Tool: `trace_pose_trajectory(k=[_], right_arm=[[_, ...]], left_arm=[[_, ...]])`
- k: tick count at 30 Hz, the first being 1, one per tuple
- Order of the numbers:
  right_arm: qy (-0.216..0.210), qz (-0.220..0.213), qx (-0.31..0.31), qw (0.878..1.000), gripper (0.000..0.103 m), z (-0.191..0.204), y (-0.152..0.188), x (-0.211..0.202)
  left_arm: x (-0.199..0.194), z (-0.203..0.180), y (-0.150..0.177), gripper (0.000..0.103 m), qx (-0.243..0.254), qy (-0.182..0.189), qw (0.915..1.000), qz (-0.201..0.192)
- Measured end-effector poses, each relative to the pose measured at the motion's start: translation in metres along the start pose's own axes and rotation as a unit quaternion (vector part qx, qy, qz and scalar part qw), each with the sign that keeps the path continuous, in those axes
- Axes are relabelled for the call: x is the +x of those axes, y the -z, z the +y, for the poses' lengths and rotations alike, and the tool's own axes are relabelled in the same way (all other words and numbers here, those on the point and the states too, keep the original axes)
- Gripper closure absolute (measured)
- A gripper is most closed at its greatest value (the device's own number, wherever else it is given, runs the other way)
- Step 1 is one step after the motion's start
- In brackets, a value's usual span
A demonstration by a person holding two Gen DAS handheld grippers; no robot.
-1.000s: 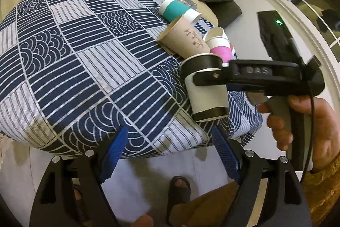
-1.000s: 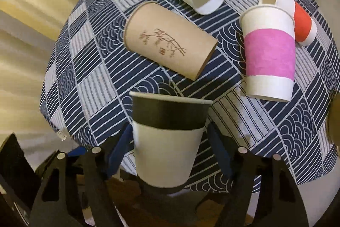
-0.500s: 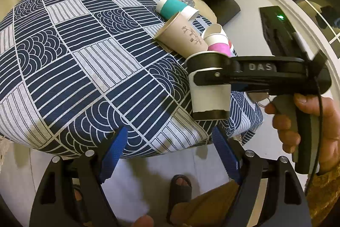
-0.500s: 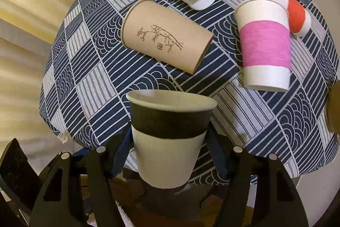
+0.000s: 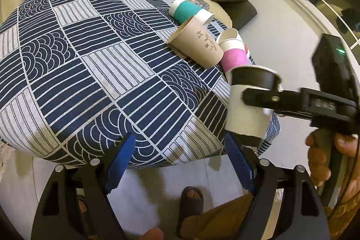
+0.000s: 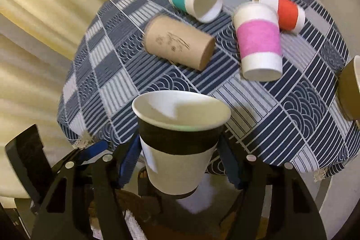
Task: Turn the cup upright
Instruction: 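Turn the held cup rim-up with the right gripper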
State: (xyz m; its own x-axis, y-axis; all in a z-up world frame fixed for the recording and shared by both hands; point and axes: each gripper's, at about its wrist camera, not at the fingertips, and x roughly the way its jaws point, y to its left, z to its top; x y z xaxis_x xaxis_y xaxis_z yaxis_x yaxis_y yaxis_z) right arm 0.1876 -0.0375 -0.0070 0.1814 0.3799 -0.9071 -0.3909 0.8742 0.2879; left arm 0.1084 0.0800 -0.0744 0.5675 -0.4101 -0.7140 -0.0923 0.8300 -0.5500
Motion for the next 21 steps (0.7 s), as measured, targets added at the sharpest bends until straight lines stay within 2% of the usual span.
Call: trace_pose_trajectory(k=[6, 11, 15, 16, 21], right_arm=[[0.006, -0.073, -0.011, 0.997, 0.038, 0.007, 0.008, -0.023], [0.014, -0.148, -0.027, 0.988, 0.038, 0.011, 0.015, -0.037], [0.044, -0.228, -0.057, 0.971, 0.038, 0.016, 0.025, -0.042], [0.042, -0.253, -0.063, 0.964, 0.038, 0.014, 0.029, -0.041], [0.043, -0.325, -0.076, 0.942, 0.038, 0.005, 0.045, -0.032]], left_arm=[[-0.003, 0.001, -0.002, 0.023, -0.003, -0.004, 0.9999, -0.01], [-0.002, -0.002, -0.002, 0.023, 0.007, -0.011, 0.9998, -0.012], [-0.001, -0.003, -0.003, 0.023, 0.011, -0.019, 0.9996, -0.015], [-0.001, -0.003, -0.004, 0.023, 0.012, -0.022, 0.9996, -0.016], [0.001, -0.001, -0.004, 0.023, 0.012, -0.033, 0.9992, -0.019]])
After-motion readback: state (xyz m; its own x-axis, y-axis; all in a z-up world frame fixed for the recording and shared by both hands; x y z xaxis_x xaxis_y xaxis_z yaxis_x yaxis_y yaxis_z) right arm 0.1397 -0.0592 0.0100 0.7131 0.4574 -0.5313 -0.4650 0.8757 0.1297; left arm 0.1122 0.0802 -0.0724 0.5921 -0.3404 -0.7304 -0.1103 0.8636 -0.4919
